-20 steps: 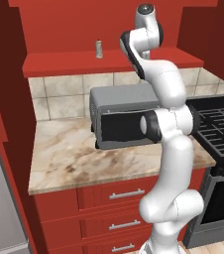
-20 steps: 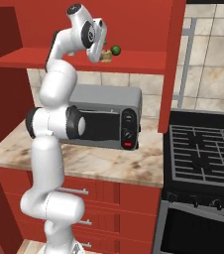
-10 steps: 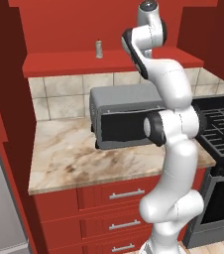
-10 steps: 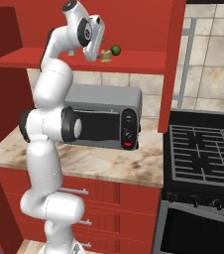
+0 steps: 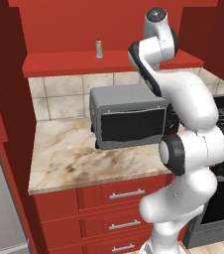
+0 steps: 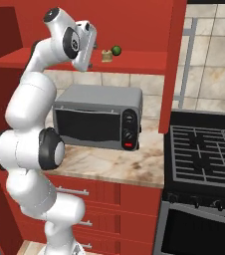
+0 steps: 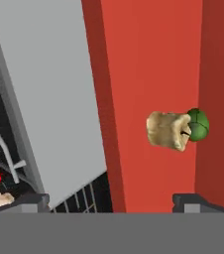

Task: Pick the candle and candle from the dining table and place them in the open cabinet. Close the cabinet after placing the objects.

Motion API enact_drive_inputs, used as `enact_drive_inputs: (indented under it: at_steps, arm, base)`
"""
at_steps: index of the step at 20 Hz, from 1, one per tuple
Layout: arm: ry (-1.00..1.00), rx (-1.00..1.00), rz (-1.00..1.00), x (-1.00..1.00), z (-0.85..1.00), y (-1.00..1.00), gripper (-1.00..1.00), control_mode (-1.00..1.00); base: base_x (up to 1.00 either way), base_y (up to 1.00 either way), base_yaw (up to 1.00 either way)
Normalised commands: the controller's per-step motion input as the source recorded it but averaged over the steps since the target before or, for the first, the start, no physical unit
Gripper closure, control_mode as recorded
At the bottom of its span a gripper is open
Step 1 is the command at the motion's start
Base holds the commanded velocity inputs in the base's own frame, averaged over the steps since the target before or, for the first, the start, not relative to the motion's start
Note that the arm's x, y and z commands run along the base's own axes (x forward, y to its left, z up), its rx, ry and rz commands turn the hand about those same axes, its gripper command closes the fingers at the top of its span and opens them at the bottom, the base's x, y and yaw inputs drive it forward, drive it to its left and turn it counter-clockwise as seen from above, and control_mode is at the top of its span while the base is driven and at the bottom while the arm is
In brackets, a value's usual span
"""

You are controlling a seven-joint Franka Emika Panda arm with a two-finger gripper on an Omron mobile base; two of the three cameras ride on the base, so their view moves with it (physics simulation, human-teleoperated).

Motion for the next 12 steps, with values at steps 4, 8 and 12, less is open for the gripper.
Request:
enact_drive_inputs:
  at_steps: [4,8,12]
  arm:
    - [-0.19,-0.07,0.00,-1.00,-0.59,0.04,-1.00,-1.00]
    - [-0.14,-0.02,0.00,-1.00,-0.14,0.01,-1.00,-1.00]
    - [-0.07,-0.03,0.00,-1.00,-0.01,0.15,-1.00,-1.00]
  base:
    - [0.00,0.00,0.00]
    - [0.00,0.00,0.00]
    - [0.00,0.00,0.00]
